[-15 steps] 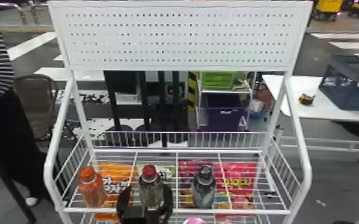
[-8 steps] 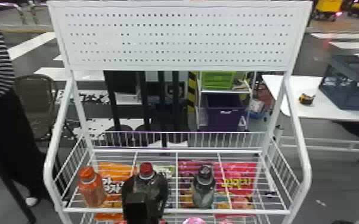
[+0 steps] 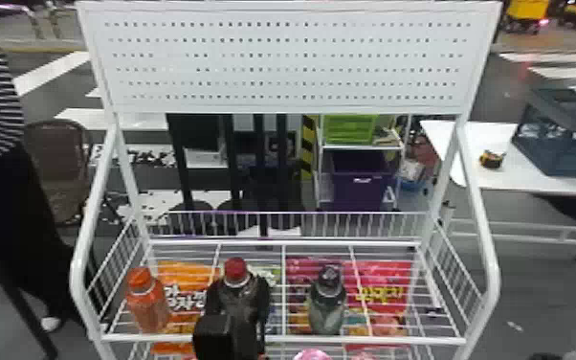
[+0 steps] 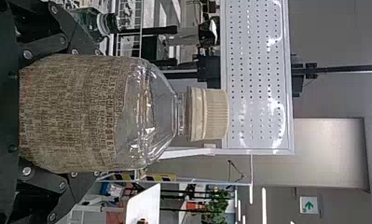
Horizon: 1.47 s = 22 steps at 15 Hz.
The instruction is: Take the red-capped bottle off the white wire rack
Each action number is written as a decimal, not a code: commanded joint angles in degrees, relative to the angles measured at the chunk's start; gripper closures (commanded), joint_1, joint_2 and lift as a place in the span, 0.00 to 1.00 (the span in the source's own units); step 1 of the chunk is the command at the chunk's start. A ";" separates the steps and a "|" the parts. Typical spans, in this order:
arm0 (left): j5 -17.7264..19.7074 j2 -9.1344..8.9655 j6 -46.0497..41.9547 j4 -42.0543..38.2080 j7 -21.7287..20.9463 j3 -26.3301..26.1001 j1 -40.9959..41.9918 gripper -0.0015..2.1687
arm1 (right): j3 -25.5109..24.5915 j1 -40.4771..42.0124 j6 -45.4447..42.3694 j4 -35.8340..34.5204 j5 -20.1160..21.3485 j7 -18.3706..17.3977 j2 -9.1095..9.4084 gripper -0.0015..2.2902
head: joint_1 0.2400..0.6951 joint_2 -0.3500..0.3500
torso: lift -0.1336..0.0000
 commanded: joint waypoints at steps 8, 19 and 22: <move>-5.44 7.34 13.93 -40.56 -1.39 11.16 25.99 0.93 | 0.09 0.09 0.45 -0.52 0.20 0.00 -0.07 0.37 | 0.57 0.50 | 1.00; -1.04 5.41 11.29 -46.98 -12.72 27.94 37.06 0.92 | 0.27 0.53 0.27 -1.23 0.29 0.00 0.29 0.37 | 0.57 0.50 | 1.00; -1.13 4.97 11.47 -47.24 -12.64 27.77 36.97 0.92 | 0.18 0.53 0.27 -1.14 0.29 0.00 0.29 0.37 | 0.57 0.50 | 1.00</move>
